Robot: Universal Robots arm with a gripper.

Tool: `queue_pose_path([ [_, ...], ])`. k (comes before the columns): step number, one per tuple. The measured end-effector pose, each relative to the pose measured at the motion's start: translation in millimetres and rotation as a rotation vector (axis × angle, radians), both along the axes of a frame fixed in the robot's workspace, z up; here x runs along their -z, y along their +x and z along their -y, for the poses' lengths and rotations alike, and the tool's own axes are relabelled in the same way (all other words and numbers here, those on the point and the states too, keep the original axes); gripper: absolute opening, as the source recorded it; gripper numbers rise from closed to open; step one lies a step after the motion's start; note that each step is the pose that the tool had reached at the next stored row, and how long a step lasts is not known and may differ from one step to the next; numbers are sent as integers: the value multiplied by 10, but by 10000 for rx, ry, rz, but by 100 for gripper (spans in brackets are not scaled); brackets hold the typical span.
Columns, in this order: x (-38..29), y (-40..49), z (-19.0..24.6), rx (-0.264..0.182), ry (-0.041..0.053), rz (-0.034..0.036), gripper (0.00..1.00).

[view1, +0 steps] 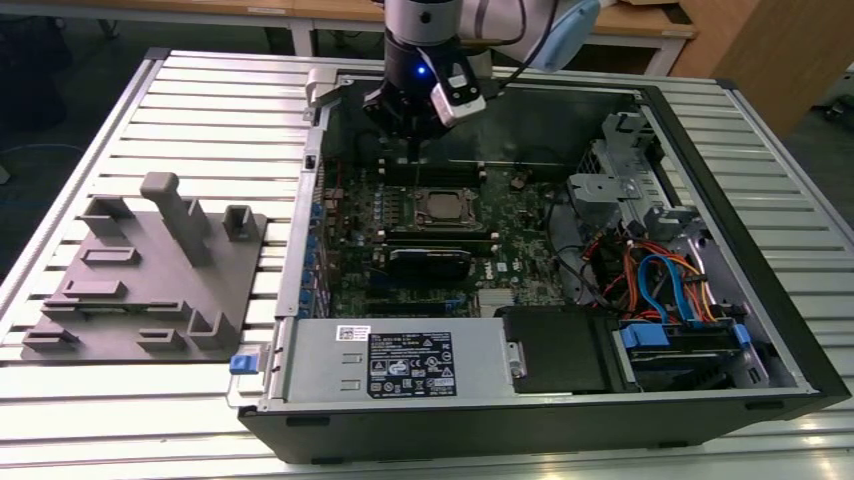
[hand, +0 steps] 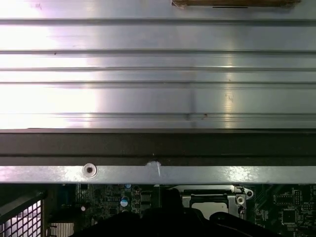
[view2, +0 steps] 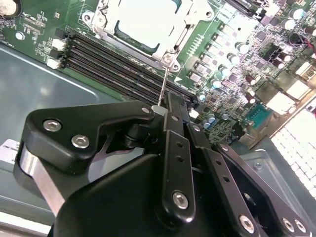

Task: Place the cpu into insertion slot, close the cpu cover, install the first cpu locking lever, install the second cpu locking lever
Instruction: 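Install the first cpu locking lever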

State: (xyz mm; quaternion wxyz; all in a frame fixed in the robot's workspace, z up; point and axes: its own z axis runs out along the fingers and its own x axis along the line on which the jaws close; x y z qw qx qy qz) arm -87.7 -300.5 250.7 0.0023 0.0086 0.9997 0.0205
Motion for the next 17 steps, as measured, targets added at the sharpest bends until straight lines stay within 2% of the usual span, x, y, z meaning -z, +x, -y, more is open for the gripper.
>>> queue_pose_path([
  [15, 0, 16, -1, 0, -6, 0, 10],
  [17, 0, 16, -1, 1, 21, 0, 10],
])
